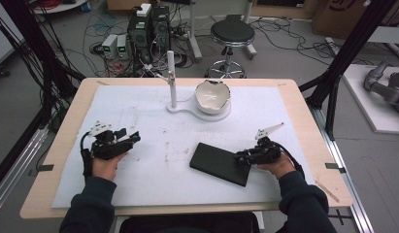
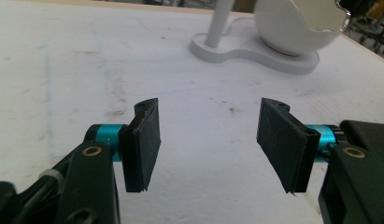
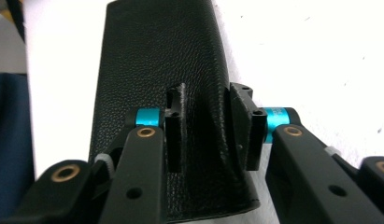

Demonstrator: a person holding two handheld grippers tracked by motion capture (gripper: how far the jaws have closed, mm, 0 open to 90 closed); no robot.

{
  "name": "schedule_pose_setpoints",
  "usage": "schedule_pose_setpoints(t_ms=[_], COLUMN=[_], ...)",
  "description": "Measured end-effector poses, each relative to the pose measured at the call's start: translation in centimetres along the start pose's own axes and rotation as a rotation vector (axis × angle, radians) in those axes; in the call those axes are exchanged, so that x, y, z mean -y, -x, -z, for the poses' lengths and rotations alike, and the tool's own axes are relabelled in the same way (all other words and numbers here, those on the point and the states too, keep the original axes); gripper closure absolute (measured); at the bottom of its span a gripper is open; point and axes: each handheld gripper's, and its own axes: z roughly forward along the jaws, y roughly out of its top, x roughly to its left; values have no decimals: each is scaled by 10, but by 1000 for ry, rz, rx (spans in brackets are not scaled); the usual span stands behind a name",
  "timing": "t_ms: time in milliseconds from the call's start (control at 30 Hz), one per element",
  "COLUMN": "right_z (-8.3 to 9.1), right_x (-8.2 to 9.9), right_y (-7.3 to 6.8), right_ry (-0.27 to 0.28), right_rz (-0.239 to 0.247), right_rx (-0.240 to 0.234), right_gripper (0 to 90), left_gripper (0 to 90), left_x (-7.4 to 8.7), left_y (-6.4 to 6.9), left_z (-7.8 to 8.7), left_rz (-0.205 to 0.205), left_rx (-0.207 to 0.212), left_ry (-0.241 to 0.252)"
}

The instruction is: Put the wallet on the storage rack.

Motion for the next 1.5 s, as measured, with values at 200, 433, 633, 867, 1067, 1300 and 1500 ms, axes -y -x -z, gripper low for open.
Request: schedule_pose_setpoints(t_ms=[200,433,633,867,1067,1300,1500], right_z=[11,42,62,61,60,61,60], right_x=[-1,-3,-2,-6,-5,-2,0], right_y=[-3,-8,-16,-27,-29,-25,-23], right_ry=[62,180,217,219,237,278,296], right_rz=[12,81,135,232,246,205,188], right_rx=[18,258,454,473,389,325,274], right_gripper=[788,809,813,808,783,714,657], left_gripper=[401,408,409,411,411,412,411], left_x=[-2,-1,-1,0,1,1,2], left_y=[-7,-6,-4,-4,-3,-2,-2], left_z=[7,2,0,-1,-2,-3,-3], left_rz=[16,8,11,10,7,8,7], left_rx=[-13,-6,3,6,14,20,21], left_ry=[36,26,28,27,22,19,16])
